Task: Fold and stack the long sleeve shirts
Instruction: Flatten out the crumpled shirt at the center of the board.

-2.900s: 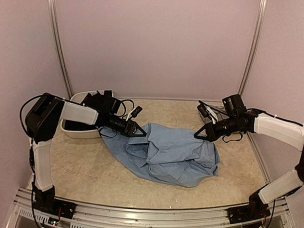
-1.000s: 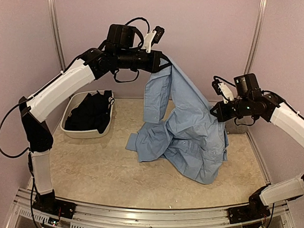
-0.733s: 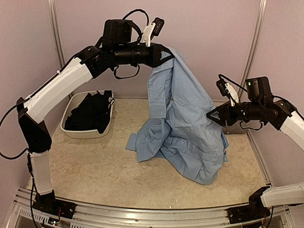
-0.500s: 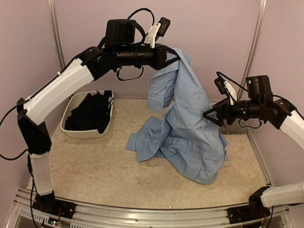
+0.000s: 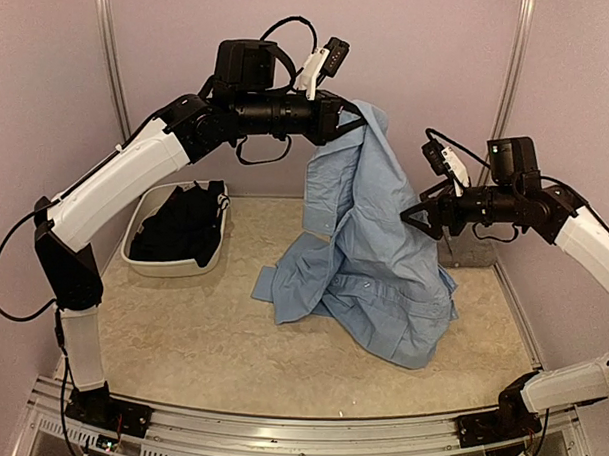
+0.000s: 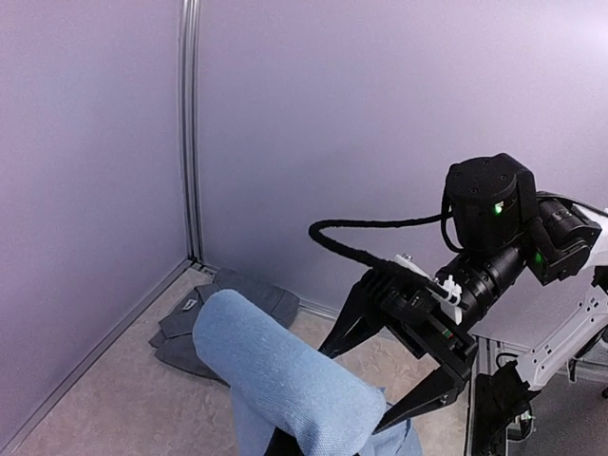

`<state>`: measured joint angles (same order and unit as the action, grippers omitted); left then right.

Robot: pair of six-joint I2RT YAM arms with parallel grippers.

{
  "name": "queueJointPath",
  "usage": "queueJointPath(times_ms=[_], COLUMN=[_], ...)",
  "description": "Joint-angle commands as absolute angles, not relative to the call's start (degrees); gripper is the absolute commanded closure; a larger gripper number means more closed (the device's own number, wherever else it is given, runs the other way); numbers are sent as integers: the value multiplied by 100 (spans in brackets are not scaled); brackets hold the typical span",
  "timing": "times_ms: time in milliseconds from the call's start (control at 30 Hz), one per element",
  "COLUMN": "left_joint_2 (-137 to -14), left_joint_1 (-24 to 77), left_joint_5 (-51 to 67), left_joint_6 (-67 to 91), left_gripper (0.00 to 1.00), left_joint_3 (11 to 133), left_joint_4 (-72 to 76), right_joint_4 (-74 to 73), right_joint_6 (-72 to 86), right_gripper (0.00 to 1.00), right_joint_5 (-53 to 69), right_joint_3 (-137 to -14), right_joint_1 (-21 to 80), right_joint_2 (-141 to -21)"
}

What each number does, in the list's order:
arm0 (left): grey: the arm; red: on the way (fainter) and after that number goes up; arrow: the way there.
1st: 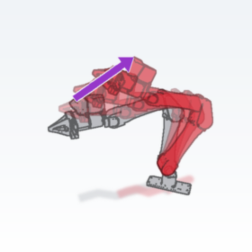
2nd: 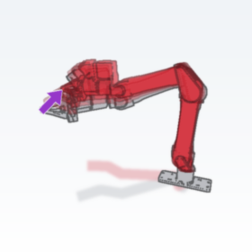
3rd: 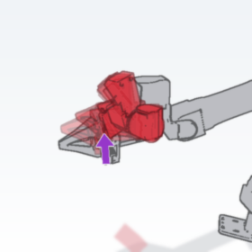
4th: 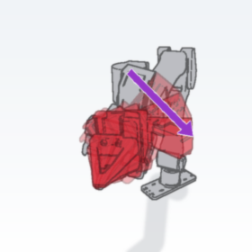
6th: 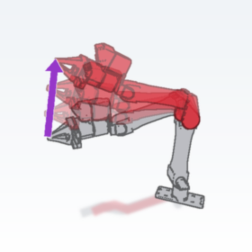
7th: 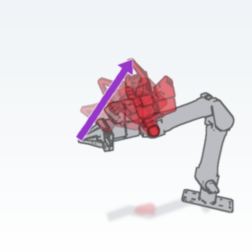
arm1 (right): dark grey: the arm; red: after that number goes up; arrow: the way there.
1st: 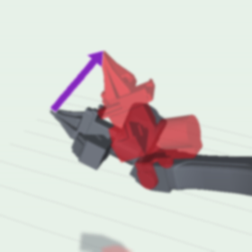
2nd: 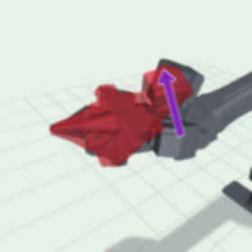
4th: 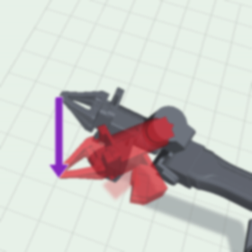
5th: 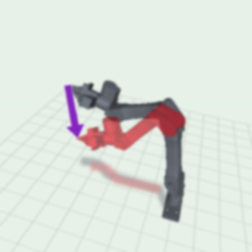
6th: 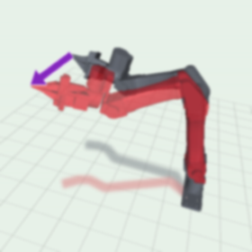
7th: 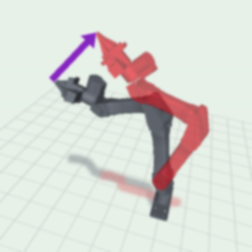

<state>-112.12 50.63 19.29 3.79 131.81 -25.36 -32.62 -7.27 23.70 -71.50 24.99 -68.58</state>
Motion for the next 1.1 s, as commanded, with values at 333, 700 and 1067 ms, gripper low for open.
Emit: queueJointPath(times_ms=[333,700,1067], left_joint_2=[-11030,-11268,-11609], left_joint_1=[5123,4974,4170], left_joint_5=[2116,2101,1321], left_joint_6=[251,354,1118], left_gripper=[100,100,1], left_joint_3=[13114,13029,11349], left_joint_4=[-2491,-2454,-1469], right_joint_4=[-3328,-2666,-3065], right_joint_6=[-1177,-877,1058], right_gripper=[21,100,100], right_joint_5=[2957,3396,2190], right_joint_3=[-7561,-7472,-7060], right_joint_1=[2478,2478,823], right_joint_2=[-7232,-7235,-7721])
